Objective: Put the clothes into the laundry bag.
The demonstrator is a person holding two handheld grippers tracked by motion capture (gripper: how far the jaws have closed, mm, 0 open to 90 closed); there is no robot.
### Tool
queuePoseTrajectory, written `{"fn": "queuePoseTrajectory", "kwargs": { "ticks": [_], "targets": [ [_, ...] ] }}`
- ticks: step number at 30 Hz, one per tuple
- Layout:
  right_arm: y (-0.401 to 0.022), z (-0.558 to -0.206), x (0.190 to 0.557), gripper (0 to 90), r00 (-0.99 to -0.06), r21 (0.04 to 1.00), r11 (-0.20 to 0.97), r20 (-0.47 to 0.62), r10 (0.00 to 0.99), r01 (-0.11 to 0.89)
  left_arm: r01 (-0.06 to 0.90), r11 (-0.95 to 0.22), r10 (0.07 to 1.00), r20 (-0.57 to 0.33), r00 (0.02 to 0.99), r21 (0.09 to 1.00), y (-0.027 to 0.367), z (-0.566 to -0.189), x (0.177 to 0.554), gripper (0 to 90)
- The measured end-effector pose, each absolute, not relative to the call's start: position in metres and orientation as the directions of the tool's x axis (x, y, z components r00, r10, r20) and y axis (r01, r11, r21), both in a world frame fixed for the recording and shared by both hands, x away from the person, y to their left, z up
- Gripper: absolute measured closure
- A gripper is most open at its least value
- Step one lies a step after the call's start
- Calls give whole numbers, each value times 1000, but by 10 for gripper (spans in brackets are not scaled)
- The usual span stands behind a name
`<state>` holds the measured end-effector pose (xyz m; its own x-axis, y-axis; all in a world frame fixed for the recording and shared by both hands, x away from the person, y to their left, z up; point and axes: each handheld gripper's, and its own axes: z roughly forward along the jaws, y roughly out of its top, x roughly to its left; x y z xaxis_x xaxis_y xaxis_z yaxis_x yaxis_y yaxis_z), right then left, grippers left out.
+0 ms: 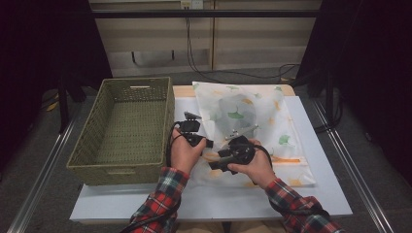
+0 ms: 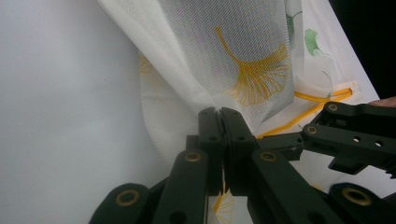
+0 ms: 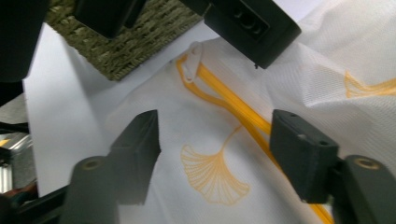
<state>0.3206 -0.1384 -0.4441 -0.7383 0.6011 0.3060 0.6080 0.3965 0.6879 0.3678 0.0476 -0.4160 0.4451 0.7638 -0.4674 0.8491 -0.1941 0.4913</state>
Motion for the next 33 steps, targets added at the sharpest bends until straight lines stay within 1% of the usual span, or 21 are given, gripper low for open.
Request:
{"fn": "queuePoseTrajectory", "kwargs": {
  "ticks": [3,9,13,16,18,21,23,25,26,27,33],
  "targets": [
    [-137,-444,321,268,-741,692,397,302,599,603,851,-190,765,-470,441,489,48,-416,368,879],
    [-135,-446,320,244,-749,699,389,318,582,600,850,-195,765,-467,444,490,48,-417,368,878],
    [-131,-445,320,245,-752,694,399,316,578,599,850,-195,765,-466,444,489,48,-417,368,877],
    [-129,-444,321,279,-749,698,394,311,586,598,850,-198,763,-468,446,488,48,-418,368,876],
    [-128,-443,322,338,-742,697,388,311,594,603,851,-194,764,-468,443,488,47,-418,368,876],
    [-127,-443,322,384,-728,699,374,308,612,610,851,-193,765,-468,442,488,47,-418,368,877],
    [-126,-444,323,463,-718,696,362,319,618,621,853,-187,766,-471,437,487,47,-418,368,877],
    [-126,-445,323,496,-708,689,355,327,626,632,854,-183,768,-471,434,487,46,-418,367,877],
    [-126,-445,323,545,-705,686,355,328,628,635,855,-179,767,-476,431,486,46,-418,367,877],
    [-126,-446,323,572,-703,686,352,330,630,637,856,-182,766,-475,432,485,46,-419,368,877],
    [-124,-443,322,585,-715,688,353,348,606,634,852,-193,763,-471,443,487,46,-419,368,880]
  ]
}}
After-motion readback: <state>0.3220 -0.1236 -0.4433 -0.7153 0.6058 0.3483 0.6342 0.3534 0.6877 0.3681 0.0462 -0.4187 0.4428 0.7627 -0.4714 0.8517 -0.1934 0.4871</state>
